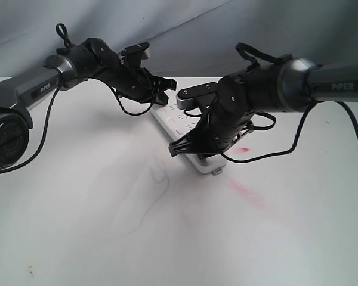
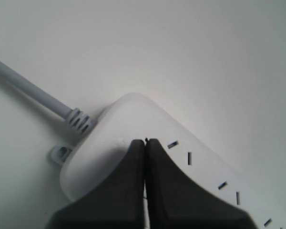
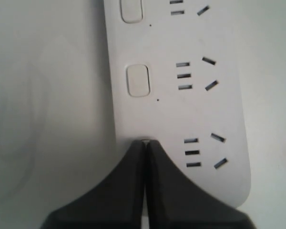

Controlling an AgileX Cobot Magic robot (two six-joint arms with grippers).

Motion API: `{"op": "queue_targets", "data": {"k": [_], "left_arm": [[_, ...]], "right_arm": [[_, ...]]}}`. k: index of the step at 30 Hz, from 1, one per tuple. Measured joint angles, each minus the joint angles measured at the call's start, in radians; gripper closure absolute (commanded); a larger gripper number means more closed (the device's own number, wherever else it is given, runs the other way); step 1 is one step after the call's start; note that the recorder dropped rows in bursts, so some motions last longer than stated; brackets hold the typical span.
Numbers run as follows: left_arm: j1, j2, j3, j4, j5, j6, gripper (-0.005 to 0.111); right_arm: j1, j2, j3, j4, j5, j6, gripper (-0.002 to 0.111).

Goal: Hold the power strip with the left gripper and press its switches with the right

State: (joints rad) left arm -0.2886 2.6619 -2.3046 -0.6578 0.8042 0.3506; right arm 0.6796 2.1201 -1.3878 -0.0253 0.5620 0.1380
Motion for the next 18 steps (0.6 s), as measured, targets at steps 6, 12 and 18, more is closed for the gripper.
{"op": "queue_targets", "data": {"k": [6, 12, 18], "left_arm": [[0.000, 0.000, 0.000, 0.000, 0.000, 0.000, 0.107], [0.000, 0.000, 0.000, 0.000, 0.000, 0.000, 0.107], [0.000, 0.000, 0.000, 0.000, 0.000, 0.000, 0.107]], "right_arm": [[0.003, 0.022, -0.013, -0.011, 0.008, 0.000, 0.108], [0.004, 0.024, -0.016, -0.013, 0.015, 0.000, 0.108], [0.004, 0.024, -0.018, -0.013, 0.025, 0.002, 0.108]]}}
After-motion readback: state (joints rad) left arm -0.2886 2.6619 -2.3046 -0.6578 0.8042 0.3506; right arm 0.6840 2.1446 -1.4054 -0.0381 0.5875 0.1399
